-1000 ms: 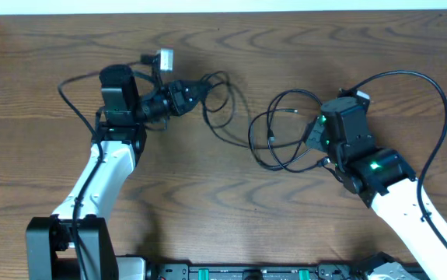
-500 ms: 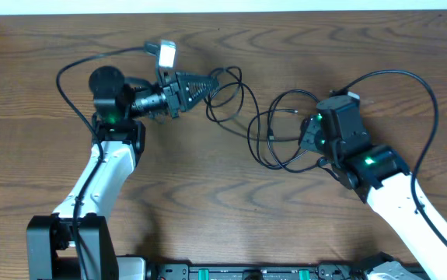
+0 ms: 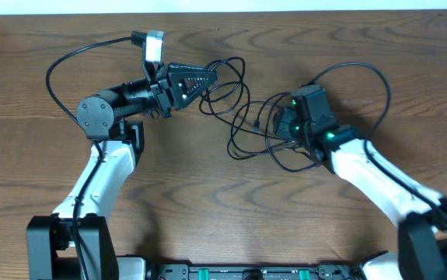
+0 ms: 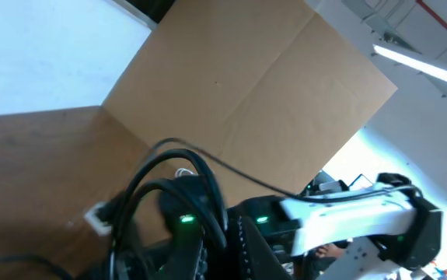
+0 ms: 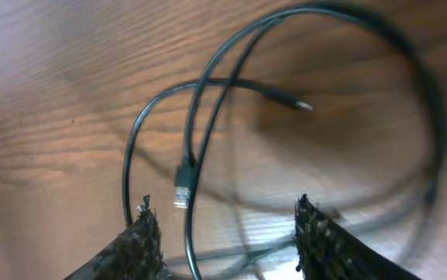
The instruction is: Untangle cables
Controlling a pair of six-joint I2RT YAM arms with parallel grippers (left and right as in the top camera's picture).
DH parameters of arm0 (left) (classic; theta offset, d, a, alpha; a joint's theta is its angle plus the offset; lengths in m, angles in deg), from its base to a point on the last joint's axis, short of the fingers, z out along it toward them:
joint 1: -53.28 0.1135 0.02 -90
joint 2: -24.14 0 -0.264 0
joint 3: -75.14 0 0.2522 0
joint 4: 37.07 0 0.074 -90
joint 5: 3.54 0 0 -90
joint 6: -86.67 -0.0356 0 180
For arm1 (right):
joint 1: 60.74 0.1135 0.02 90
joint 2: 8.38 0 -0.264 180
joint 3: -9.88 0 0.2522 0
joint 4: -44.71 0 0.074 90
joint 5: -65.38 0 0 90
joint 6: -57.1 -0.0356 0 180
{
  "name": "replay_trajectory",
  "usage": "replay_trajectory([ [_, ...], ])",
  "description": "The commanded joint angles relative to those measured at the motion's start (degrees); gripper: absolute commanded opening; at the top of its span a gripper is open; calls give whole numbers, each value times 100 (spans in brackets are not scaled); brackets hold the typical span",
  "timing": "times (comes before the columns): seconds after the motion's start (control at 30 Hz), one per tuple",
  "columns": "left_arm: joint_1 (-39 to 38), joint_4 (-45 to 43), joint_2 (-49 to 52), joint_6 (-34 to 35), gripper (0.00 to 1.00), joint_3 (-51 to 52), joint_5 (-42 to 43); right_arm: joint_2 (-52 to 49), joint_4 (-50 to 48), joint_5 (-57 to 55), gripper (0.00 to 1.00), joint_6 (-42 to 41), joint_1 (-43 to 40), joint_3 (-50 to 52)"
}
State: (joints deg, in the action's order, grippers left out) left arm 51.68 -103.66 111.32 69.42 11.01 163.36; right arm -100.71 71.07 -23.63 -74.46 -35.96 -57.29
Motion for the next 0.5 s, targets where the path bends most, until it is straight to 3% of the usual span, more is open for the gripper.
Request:
replay_trajectory([
  [0.0,13,-79,-7,219,9,-76,46,-527,-417,625,54,7,17,-4],
  [0.2,15,-79,-7,216,9,-76,50,-968,-813,1237,38,7,17,-4],
  [0.33,13,-79,-7,216,9,-76,50,-955,-868,1250,15,280,11,-4],
  [0.37,13,-76,-7,216,9,-76,52,-955,-903,1255,5,358,0,-7],
  [0.47,13,-76,-7,214,9,-76,101,-903,-929,1322,1,597,-96,-24],
])
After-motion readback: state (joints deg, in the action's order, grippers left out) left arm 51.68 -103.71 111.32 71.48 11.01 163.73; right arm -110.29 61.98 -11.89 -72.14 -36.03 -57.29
